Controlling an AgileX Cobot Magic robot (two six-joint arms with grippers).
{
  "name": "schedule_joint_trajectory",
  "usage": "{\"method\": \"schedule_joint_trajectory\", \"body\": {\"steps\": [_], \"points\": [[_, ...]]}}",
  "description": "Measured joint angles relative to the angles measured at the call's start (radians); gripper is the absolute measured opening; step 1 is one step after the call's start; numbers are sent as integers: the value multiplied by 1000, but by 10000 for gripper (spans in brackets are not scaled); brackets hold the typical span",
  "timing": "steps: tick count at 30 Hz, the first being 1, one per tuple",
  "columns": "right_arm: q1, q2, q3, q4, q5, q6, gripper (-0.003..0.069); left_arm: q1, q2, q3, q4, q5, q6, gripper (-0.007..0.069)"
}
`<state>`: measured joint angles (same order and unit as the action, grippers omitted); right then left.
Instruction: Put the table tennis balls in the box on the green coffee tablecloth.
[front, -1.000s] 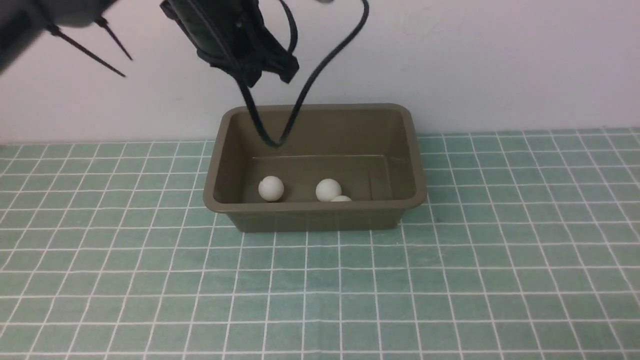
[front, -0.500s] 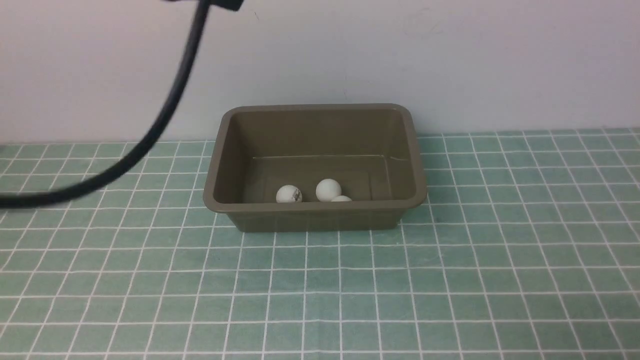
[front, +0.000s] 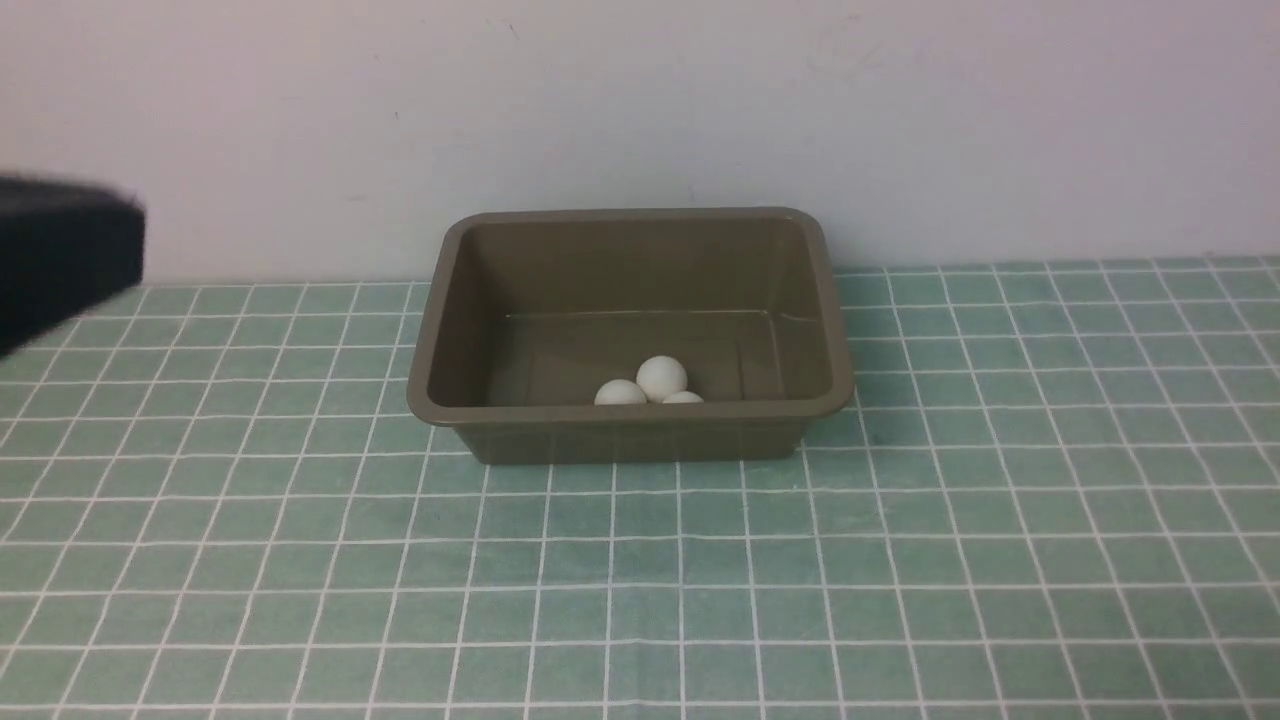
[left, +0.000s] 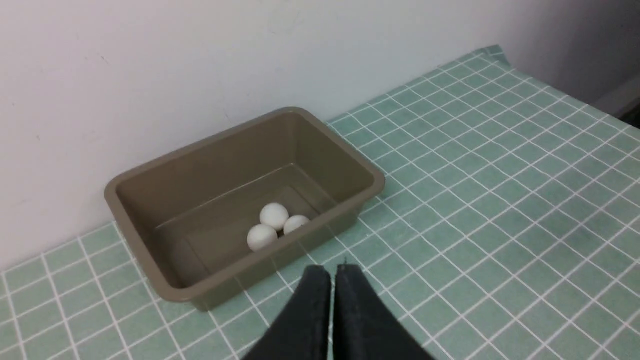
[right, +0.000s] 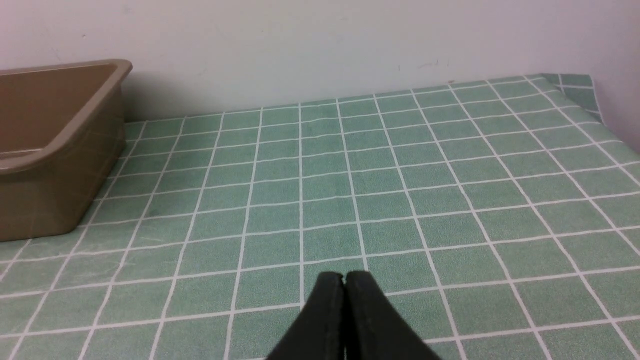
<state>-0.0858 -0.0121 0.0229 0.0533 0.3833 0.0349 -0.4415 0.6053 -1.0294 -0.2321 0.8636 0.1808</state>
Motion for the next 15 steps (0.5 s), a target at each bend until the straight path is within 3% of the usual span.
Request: {"method": "schedule_joint_trajectory", "body": {"steps": [5, 12, 15], "points": [[0, 0, 0, 0, 0, 0, -18, 0, -157, 120, 9, -1, 0, -4], [0, 0, 0, 0, 0, 0, -18, 7, -216, 233, 122, -13, 0, -4], [0, 0, 0, 0, 0, 0, -18, 96, -229, 337, 181, -77, -8, -4]]}}
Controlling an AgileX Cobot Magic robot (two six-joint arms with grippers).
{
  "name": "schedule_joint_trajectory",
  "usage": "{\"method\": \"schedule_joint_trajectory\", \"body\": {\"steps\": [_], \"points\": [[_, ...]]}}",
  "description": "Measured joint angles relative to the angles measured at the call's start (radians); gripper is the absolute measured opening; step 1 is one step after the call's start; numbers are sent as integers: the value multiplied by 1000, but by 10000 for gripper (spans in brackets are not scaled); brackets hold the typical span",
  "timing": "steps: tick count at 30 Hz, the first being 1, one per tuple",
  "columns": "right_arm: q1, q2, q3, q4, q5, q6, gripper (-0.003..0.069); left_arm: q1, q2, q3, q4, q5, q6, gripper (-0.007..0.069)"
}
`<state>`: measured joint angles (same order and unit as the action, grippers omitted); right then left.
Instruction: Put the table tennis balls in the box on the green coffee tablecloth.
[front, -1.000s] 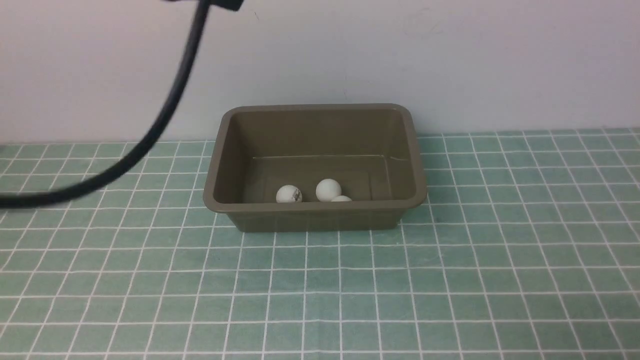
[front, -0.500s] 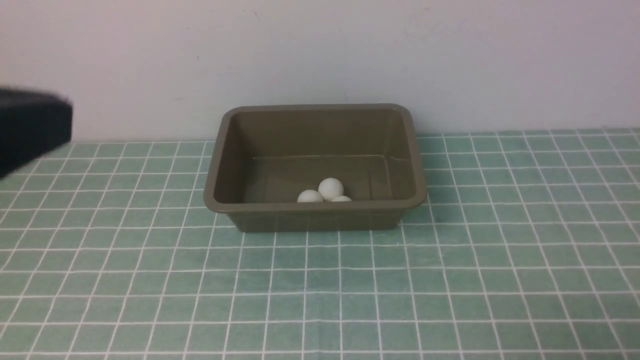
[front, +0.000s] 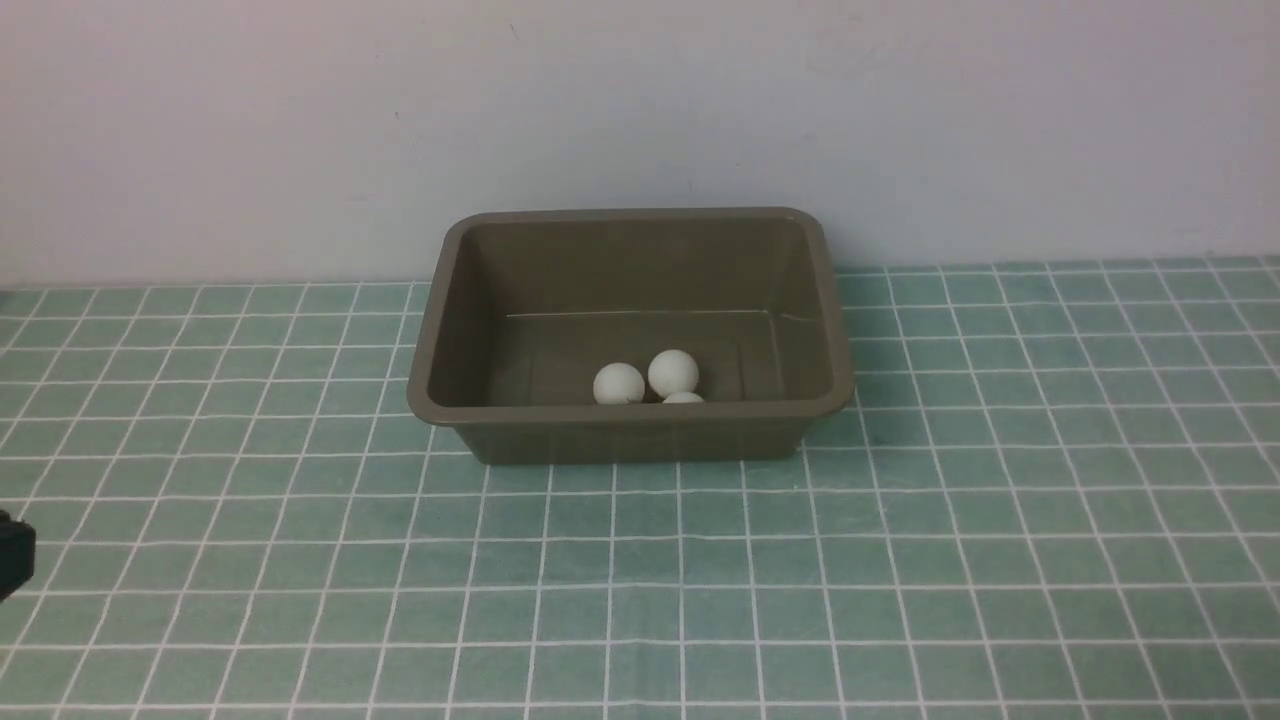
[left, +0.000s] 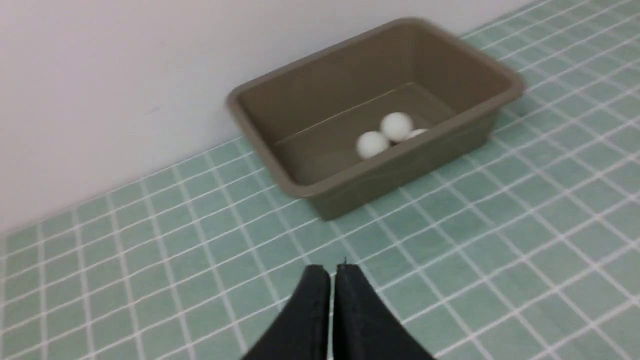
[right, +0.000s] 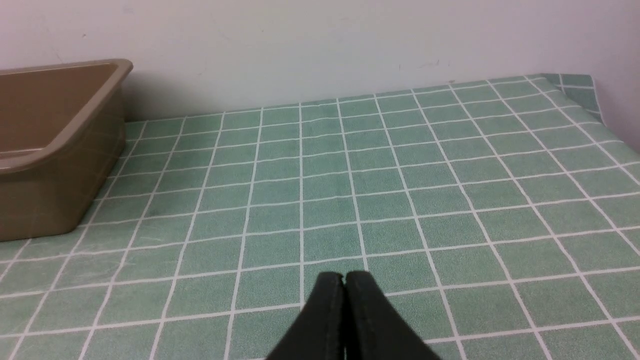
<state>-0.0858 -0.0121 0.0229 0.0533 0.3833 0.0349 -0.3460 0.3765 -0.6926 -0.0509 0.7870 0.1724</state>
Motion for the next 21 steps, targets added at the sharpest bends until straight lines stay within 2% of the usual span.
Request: {"method": "schedule_joint_trajectory", "body": {"steps": [5, 9, 14, 21], "points": [[0, 0, 0, 0, 0, 0, -18, 248, -45, 216, 10, -182, -14, -4], [0, 0, 0, 0, 0, 0, -18, 375, -139, 368, 6, -271, -47, -4], [0, 0, 0, 0, 0, 0, -18, 403, -299, 507, 4, -300, -91, -4], [0, 0, 0, 0, 0, 0, -18, 403, -384, 612, 3, -302, -96, -4]]}}
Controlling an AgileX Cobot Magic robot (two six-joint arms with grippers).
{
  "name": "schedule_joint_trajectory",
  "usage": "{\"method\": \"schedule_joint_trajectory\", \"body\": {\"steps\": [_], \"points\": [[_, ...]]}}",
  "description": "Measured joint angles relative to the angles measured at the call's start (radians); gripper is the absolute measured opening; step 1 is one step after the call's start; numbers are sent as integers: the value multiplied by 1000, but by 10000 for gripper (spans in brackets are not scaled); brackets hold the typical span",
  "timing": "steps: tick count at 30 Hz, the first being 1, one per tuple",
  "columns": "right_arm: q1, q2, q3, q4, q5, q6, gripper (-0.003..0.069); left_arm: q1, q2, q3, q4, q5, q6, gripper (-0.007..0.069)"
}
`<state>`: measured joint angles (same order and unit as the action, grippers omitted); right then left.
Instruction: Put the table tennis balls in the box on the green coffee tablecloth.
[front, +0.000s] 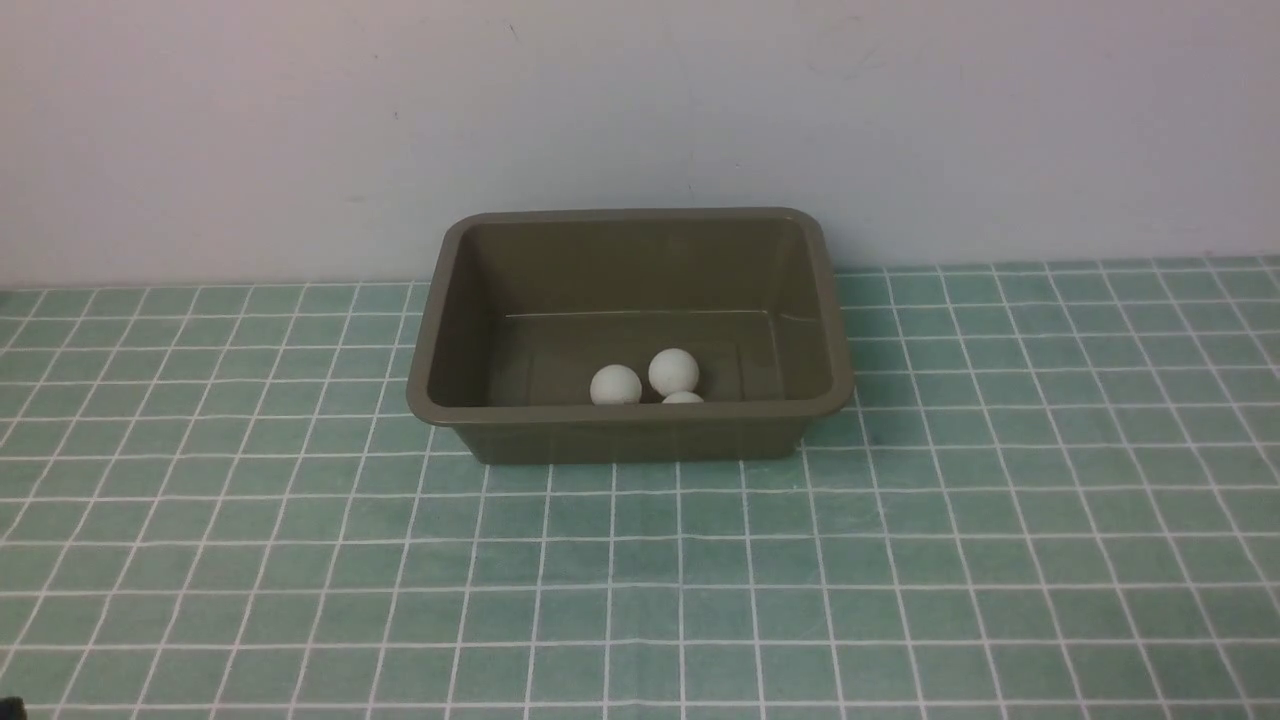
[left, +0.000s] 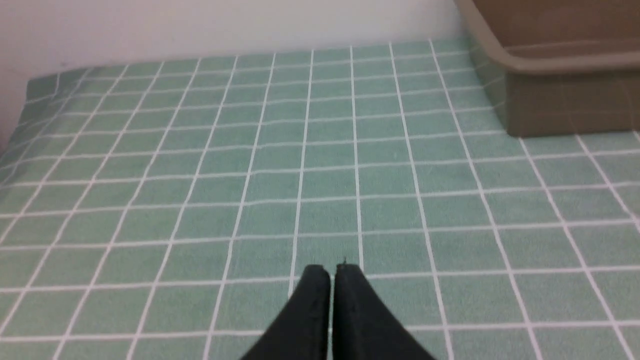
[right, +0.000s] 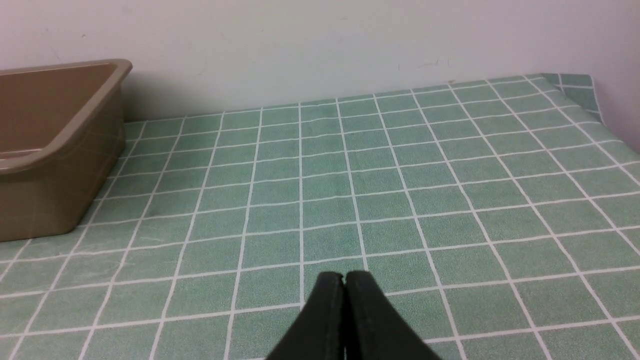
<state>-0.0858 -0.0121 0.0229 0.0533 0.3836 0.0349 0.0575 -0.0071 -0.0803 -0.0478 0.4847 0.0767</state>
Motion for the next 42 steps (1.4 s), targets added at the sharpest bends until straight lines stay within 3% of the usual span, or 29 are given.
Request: {"method": "schedule_joint_trajectory", "body": {"steps": [8, 42], "points": [[0, 0, 0, 0, 1, 0, -18, 0, -4, 93, -2, -36, 0, -4], [0, 0, 0, 0, 1, 0, -18, 0, -4, 100, -2, -68, 0, -4]]}}
